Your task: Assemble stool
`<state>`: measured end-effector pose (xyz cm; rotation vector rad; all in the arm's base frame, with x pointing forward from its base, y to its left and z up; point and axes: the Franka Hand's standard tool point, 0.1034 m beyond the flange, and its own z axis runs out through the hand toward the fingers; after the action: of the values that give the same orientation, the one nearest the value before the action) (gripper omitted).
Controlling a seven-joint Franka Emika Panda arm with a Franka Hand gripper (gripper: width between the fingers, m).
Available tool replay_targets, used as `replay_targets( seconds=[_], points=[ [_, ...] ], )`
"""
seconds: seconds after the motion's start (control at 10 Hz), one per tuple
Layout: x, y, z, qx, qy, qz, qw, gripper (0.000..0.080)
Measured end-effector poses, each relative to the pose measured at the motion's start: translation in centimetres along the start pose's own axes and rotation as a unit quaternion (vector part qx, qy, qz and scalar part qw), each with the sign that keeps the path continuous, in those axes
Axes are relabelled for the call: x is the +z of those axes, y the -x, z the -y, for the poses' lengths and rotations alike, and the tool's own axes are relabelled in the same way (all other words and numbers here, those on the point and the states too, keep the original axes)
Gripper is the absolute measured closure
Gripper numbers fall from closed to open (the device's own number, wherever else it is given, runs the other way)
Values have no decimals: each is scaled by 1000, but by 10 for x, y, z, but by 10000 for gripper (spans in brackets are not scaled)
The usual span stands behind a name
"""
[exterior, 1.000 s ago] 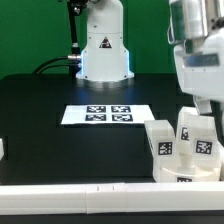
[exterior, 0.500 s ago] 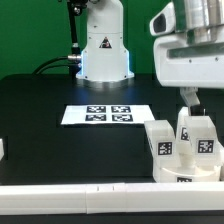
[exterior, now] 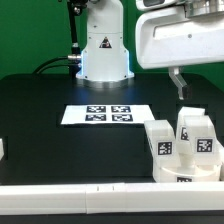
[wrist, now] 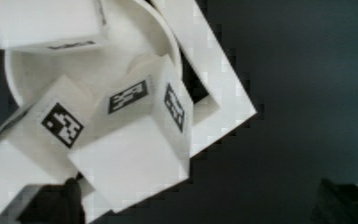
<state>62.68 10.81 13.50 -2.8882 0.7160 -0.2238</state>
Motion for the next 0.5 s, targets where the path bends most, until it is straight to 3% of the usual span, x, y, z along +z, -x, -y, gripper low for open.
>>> replay_targets(
  seconds=[0.1, 0.3, 0.5],
  points=[
    [2, -1, -2, -85, 7, 0, 996, 150],
    [15, -1, 3, -268, 16, 14, 963, 150],
    [17, -1, 2, -324, 23, 18, 945, 150]
  ],
)
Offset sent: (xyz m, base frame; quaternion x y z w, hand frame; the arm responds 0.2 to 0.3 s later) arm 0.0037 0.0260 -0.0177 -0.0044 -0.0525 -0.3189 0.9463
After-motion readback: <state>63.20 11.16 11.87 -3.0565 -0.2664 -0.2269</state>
